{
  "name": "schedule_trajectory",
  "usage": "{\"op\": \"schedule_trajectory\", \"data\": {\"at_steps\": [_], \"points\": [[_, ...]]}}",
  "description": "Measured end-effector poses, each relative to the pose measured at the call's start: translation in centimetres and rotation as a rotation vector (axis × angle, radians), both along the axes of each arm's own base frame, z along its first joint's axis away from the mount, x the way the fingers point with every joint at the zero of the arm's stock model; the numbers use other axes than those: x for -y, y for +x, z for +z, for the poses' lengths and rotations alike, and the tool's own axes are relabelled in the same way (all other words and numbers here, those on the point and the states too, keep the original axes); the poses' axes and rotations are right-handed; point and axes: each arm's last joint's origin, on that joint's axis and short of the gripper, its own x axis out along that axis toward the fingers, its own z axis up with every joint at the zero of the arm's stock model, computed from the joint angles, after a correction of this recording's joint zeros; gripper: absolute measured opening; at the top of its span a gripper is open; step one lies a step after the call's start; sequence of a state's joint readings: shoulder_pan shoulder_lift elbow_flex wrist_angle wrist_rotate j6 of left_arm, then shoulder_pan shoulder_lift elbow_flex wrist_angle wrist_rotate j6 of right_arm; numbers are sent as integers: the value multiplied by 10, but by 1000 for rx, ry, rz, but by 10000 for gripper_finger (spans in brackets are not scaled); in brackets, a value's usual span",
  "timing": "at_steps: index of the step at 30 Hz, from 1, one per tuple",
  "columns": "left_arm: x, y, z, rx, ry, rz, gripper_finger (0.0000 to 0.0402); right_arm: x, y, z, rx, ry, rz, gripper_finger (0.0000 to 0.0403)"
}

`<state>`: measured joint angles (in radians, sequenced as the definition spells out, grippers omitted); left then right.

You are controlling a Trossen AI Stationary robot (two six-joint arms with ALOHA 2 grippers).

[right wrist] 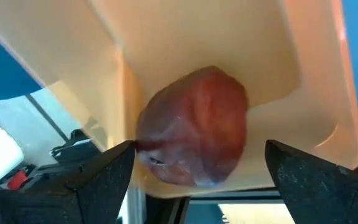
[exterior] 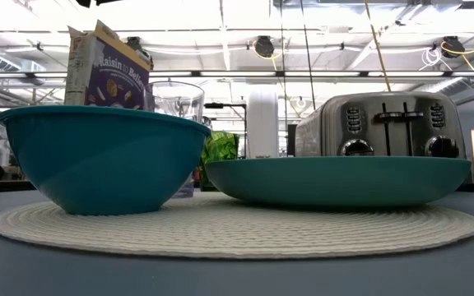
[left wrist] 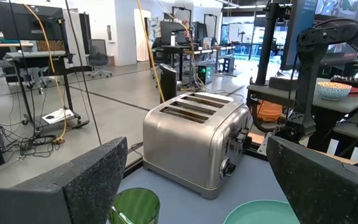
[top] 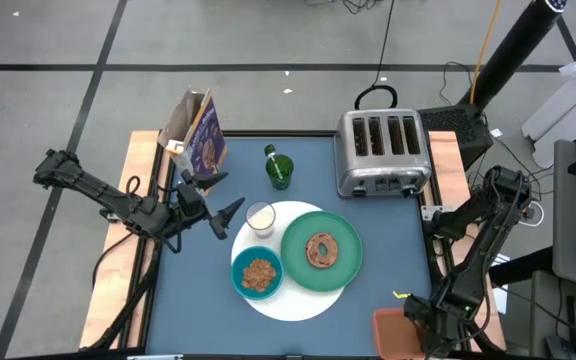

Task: Arrange a breakfast setting
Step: Put the apple above the green plate from the orange bin

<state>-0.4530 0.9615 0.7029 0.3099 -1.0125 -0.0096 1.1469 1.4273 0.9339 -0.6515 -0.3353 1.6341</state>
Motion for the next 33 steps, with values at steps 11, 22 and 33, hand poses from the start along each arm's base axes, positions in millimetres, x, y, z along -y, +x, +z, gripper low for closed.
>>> {"op": "schedule_trajectory", "data": {"at_steps": [11, 22, 33], "points": [[0, 0, 0, 0, 0, 0, 391, 2, 3, -2, 84, -52, -75, 353], [0, 0, 0, 0, 0, 0, 391, 1, 7, -2, 126, -56, -147, 353], [0, 0, 0, 0, 1, 0, 391, 5, 6, 6, 166, -33, -77, 353]]}}
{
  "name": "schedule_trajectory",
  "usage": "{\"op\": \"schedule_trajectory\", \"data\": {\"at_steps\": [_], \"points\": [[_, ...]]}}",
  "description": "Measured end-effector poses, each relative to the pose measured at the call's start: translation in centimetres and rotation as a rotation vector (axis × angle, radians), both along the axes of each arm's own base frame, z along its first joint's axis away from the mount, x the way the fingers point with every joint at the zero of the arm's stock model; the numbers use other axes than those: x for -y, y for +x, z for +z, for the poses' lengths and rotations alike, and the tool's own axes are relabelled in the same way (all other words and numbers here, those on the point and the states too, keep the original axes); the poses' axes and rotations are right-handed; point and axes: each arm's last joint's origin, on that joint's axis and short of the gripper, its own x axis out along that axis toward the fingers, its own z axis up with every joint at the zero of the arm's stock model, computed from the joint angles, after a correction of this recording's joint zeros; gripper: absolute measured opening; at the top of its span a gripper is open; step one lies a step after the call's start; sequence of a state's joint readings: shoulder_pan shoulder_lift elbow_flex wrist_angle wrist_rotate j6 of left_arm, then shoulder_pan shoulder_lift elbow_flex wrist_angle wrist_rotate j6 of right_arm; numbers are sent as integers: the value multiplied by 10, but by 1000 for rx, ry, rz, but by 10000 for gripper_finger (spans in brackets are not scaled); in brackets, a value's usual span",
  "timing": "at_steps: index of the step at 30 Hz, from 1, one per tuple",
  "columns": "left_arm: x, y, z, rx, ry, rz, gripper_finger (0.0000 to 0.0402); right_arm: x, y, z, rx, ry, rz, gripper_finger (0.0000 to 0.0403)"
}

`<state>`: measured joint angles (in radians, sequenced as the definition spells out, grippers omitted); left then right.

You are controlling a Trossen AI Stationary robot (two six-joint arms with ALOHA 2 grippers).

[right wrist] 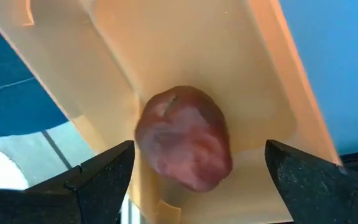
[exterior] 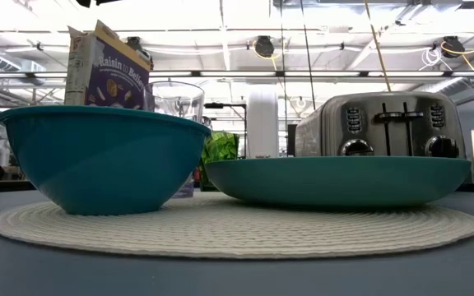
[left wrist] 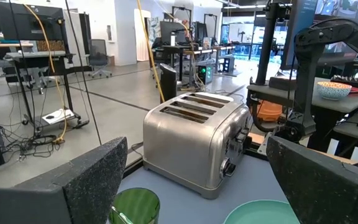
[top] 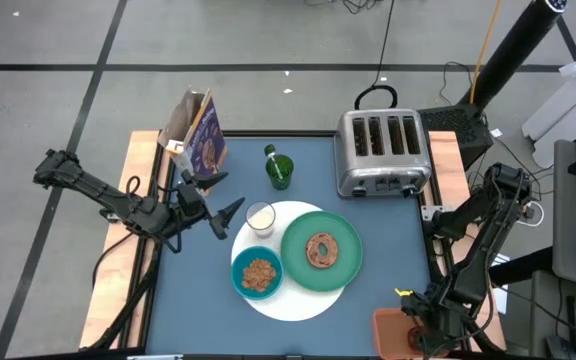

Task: Arrange a breakfast setting
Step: Put the apple above the green plate from the orange bin

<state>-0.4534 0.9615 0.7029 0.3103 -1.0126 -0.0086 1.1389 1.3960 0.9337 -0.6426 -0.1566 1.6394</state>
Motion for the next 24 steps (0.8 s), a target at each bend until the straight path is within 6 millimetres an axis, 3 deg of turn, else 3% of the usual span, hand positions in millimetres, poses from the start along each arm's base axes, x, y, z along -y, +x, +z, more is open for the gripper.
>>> {"op": "schedule_trajectory", "data": {"at_steps": [24], "points": [[0, 0, 0, -1, 1, 0, 391, -9, -6, -8, 100, -17, 287, 353]]}}
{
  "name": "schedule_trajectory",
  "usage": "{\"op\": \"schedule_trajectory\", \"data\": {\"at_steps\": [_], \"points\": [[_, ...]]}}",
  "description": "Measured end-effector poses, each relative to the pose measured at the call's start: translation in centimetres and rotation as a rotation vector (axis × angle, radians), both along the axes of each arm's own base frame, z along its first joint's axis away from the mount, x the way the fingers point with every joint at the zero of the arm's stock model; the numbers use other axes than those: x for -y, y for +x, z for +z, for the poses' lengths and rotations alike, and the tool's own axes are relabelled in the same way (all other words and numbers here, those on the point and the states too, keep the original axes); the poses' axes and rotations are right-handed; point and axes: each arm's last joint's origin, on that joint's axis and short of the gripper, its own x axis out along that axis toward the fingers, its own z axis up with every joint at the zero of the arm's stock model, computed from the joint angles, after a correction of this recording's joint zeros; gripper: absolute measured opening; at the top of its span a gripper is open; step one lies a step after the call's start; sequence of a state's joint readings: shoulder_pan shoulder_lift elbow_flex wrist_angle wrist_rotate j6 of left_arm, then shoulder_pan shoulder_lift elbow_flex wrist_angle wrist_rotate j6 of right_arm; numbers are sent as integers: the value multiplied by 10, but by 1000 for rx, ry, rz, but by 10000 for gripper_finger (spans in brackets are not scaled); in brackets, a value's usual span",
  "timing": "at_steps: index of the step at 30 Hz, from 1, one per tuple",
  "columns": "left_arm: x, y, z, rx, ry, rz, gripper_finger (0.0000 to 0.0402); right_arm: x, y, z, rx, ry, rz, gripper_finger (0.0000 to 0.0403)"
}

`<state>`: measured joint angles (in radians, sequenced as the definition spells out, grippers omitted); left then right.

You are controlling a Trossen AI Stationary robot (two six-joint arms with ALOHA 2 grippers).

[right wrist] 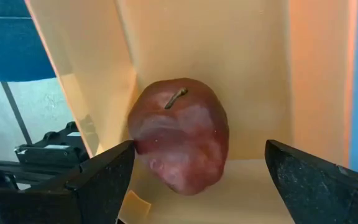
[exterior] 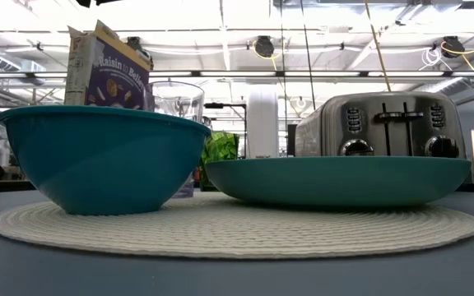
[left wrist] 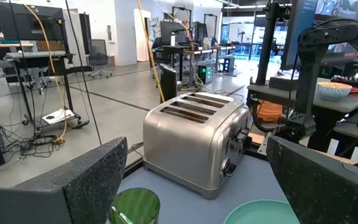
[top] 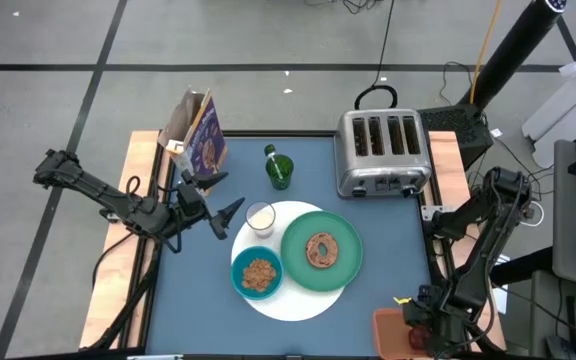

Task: Arrange a breakfast setting
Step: Put the apple above the green plate from the orange bin

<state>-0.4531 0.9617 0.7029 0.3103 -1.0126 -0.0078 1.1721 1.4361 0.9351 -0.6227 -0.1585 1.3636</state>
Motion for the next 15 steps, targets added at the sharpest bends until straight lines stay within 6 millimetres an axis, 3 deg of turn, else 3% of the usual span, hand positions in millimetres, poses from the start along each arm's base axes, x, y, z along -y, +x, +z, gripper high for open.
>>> {"op": "schedule_trajectory", "data": {"at_steps": [15], "points": [[0, 0, 0, 0, 0, 0, 391, -12, -2, -18, 10, -36, 70, 353]]}}
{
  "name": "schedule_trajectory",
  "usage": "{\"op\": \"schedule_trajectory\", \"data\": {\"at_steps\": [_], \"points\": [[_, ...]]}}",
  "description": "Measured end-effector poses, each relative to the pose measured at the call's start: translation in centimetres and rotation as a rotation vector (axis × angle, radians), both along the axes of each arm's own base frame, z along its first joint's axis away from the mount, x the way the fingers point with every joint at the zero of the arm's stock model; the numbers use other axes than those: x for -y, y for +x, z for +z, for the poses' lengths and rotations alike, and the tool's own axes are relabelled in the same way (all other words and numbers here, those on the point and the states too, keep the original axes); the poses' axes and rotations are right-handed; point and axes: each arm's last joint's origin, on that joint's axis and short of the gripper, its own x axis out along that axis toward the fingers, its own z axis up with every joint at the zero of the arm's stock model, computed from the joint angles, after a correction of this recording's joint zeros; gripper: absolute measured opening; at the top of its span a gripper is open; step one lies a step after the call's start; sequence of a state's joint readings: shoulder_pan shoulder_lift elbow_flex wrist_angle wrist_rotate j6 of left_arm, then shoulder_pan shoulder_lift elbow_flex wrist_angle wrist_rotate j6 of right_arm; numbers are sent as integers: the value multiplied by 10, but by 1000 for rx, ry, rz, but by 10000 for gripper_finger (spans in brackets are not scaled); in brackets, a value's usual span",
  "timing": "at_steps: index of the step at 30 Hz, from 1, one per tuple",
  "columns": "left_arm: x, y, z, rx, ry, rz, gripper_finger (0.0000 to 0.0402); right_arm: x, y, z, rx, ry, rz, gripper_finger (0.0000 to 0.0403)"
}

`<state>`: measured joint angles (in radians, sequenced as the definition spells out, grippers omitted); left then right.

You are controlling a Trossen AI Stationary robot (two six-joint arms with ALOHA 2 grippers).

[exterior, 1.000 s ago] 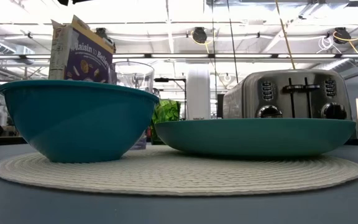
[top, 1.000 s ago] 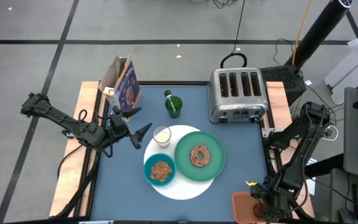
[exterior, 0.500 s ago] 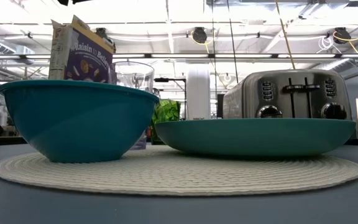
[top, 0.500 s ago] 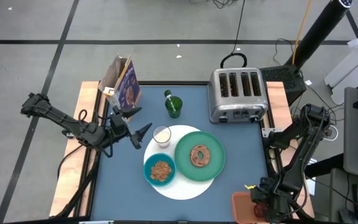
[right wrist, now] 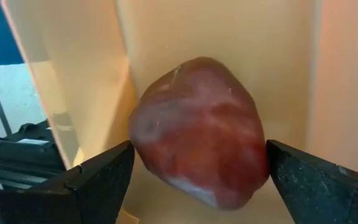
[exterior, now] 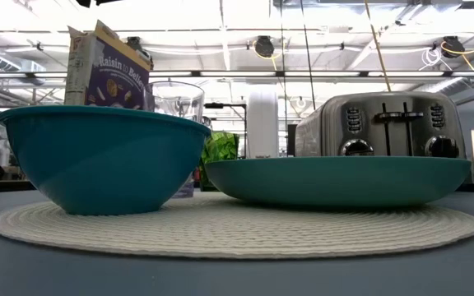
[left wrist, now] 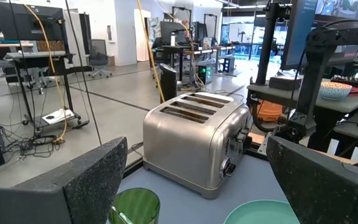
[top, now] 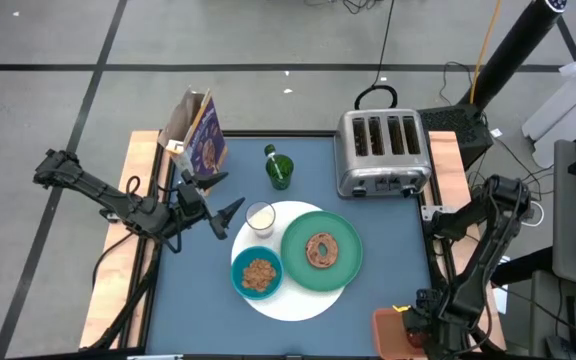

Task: Arrange a breakfast setting
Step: Put the apple above the green plate from the orange bin

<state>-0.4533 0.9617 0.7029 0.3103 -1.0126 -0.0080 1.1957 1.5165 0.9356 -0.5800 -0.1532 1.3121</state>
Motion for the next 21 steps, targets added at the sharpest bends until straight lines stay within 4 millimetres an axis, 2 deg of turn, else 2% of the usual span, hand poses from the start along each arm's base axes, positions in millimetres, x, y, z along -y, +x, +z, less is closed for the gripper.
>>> {"op": "schedule_trajectory", "data": {"at_steps": [9, 21], "points": [[0, 0, 0, 0, 0, 0, 391, 4, 2, -14, 25, 10, -113, 353], [0, 0, 0, 0, 0, 0, 391, 2, 2, -17, 30, 64, -127, 353]]}}
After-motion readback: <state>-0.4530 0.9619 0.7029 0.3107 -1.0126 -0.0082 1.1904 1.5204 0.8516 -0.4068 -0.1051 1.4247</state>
